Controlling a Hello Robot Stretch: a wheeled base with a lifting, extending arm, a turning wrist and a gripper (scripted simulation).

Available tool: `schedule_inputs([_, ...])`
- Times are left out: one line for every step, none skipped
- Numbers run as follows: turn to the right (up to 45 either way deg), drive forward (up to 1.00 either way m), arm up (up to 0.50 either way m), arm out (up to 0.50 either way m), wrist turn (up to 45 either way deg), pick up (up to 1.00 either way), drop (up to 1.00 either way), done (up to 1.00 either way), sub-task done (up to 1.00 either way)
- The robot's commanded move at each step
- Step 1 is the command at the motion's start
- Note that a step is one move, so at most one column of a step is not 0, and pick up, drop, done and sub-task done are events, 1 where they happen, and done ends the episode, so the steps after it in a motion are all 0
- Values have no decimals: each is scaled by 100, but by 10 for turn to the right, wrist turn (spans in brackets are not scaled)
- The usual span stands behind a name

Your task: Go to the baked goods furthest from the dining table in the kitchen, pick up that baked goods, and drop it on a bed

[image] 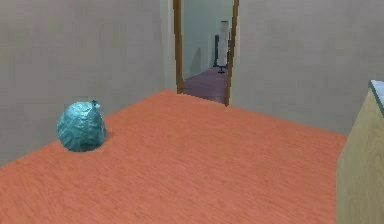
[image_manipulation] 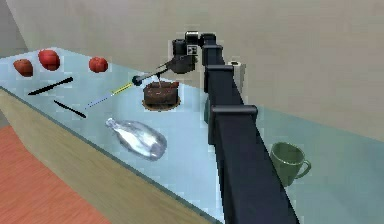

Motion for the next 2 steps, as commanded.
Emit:
schedule_inputs([0,0,0,0,90,0,0,0,0])
schedule_inputs([0,0,-16,0,0,0,0,0,0])
